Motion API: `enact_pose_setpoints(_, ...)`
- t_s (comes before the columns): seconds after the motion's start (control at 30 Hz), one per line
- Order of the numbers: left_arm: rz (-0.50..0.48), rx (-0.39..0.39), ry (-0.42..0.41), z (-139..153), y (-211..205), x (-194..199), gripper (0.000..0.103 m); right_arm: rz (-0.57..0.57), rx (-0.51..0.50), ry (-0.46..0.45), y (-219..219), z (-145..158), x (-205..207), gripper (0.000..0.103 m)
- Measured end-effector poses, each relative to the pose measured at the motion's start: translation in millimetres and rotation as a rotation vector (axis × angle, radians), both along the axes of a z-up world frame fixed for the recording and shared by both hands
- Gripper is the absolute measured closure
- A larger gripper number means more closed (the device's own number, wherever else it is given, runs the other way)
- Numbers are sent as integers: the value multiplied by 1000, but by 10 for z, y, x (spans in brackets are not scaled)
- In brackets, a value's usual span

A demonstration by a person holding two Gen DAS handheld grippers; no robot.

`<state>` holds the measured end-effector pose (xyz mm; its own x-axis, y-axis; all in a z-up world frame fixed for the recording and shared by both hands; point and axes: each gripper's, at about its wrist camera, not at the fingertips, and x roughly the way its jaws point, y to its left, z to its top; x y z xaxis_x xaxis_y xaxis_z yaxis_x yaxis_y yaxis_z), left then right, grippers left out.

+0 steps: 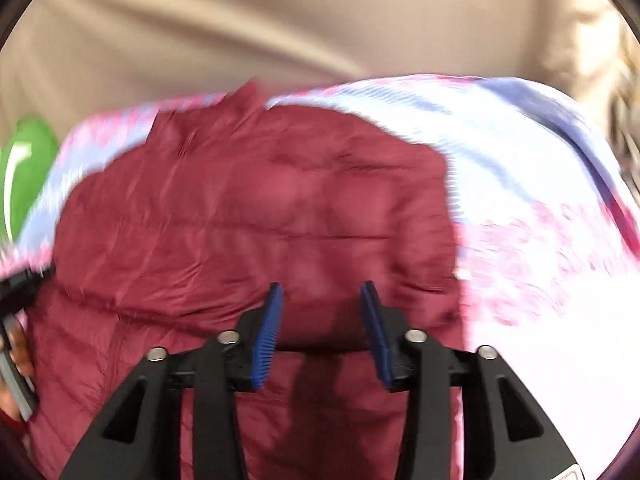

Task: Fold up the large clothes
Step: 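Keep holding with the left tool while the right tool pinches and releases the jacket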

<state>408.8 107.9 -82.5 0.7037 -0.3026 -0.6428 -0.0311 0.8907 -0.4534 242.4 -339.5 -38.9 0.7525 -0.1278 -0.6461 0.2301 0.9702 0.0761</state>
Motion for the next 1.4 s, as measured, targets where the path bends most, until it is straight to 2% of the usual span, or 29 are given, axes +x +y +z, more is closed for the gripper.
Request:
enact_pose_setpoints(0.03,-4,-47,12,33,45,-5,61,-19,28,-24,-101,48,-42,43)
enact_pose_setpoints(0.07,-8,-99,19,61,91,-9,49,-25,48,-36,-141,68,-37,36)
enact_pose_setpoints(0.1,-8,-157,29,79,142,6,38,-22,71,-41,-185,77,-18,35)
enact_pose_setpoints(0.17,16,-255,75,62,249,49,35,-1,118,-19,-216,28,112,34)
enact_pose_setpoints(0.23,44,-272,116,34,304,107,35,11,143,16,-191,-67,292,39)
enact_pose_setpoints(0.27,48,-251,122,38,292,120,38,22,147,25,-138,-91,348,65)
enact_pose_setpoints(0.3,50,-209,126,47,276,136,51,32,147,39,-102,-100,402,97)
enact_pose_setpoints(0.33,54,-140,126,64,234,156,60,39,144,36,-49,-51,448,99)
enact_pose_setpoints(0.37,52,-91,128,66,211,169,76,54,151,-11,13,41,420,99)
enact_pose_setpoints(0.4,56,-51,131,62,195,178,84,69,144,-72,52,171,388,100)
enact_pose_setpoints(0.43,62,-28,132,42,189,183,86,78,106,-150,89,378,308,100)
enact_pose_setpoints(0.5,67,-2,139,-15,203,190,93,62,97,-212,41,519,234,100)
enact_pose_setpoints(0.53,71,7,121,-32,207,181,93,43,118,-200,-50,484,258,100)
enact_pose_setpoints(0.57,69,22,108,-40,196,170,93,24,128,-149,-130,368,343,100)
enact_pose_setpoints(0.6,70,50,95,-41,167,160,93,3,120,-76,-195,191,440,100)
enact_pose_setpoints(0.63,72,97,76,-41,109,148,93,-2,108,46,-244,-94,597,99)
enact_pose_setpoints(0.67,73,127,64,-35,97,122,93,8,112,102,-263,-285,662,100)
enact_pose_setpoints(0.73,75,200,36,-40,18,88,93,-12,88,67,-231,-275,588,99)
enact_pose_setpoints(0.77,77,220,27,-42,-1,77,93,-51,67,47,-213,-193,538,95)
enact_pose_setpoints(0.87,80,238,20,-38,-21,73,93,-161,1,-73,-92,154,316,85)
enact_pose_setpoints(0.9,81,243,17,-40,-26,68,93,-145,6,-107,-14,259,276,85)
enact_pose_setpoints(0.93,82,248,17,-36,-34,59,93,-77,38,-135,163,364,282,85)
enact_pose_setpoints(1.0,82,265,16,-30,-64,59,93,65,80,-131,530,452,376,85)
enact_pose_setpoints(1.1,84,293,17,-21,-104,62,93,309,139,-85,1247,394,677,85)
enact_pose_setpoints(1.17,84,296,17,-22,-108,63,93,426,118,-34,1736,238,893,85)
enact_pose_setpoints(1.27,82,283,16,-26,-97,63,93,492,42,50,2107,-64,1120,88)
enact_pose_setpoints(1.3,81,275,15,-28,-85,60,93,484,9,63,2100,-152,1137,94)
enact_pose_setpoints(1.4,79,262,12,-32,-68,56,93,418,-6,64,1725,-216,1045,99)
